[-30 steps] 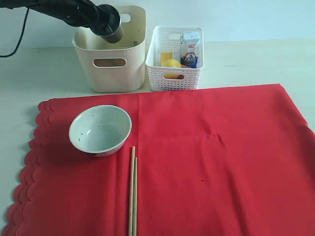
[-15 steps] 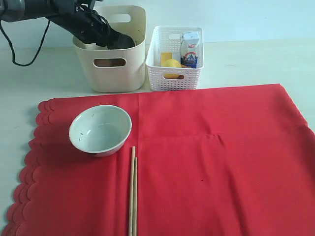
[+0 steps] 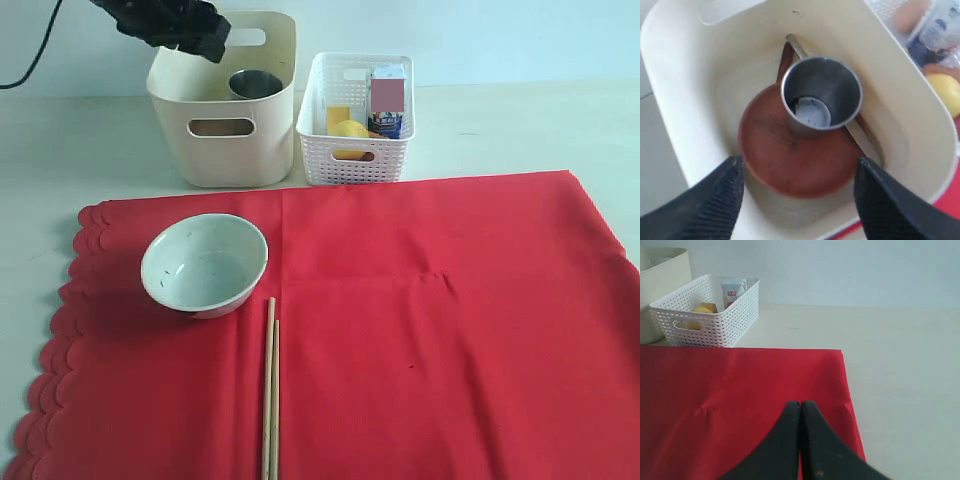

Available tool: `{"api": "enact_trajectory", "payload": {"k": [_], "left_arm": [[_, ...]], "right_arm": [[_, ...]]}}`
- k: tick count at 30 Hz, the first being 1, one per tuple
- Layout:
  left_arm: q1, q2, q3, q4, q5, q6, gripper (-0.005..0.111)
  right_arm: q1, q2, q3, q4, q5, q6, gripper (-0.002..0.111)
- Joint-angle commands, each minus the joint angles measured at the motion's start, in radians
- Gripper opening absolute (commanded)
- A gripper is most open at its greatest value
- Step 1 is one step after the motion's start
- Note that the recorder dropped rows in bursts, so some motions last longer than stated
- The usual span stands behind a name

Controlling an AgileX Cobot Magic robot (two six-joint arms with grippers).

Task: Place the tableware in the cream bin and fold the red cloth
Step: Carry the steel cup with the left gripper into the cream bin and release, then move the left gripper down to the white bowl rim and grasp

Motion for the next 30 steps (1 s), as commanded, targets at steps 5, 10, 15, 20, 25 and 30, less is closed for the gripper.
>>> {"api": "enact_trajectory", "payload": {"k": [5, 10, 15, 20, 25, 30], "left_arm": [[0.0, -0.111, -0.006, 0.006, 0.329, -0.06, 0.062], [0.0, -0.173, 0.055, -0.012, 0.425, -0.097, 0.062], [0.0, -0.272, 0.211, -0.017, 0.406, -0.116, 0.062], [0.0, -0.387, 0.401, -0.019, 0.318, -0.116, 0.062], [0.0, -0.458, 0.576, -0.019, 0.206, -0.111, 0.062], [0.0, -0.467, 0.728, -0.019, 0.042, -0.105, 0.062]], "right_arm": [[-0.004, -0.004, 0.004, 0.0, -0.003, 0.0, 0.0], [-0.004, -0.004, 0.004, 0.0, -0.003, 0.0, 0.0], [-0.004, -0.004, 0.004, 0.0, -0.005, 0.0, 0.0], [-0.004, -0.004, 0.004, 0.0, -0.005, 0.0, 0.0], [-0.004, -0.004, 0.004, 0.0, -0.005, 0.0, 0.0], [-0.004, -0.004, 0.004, 0.0, -0.005, 0.0, 0.0]]}}
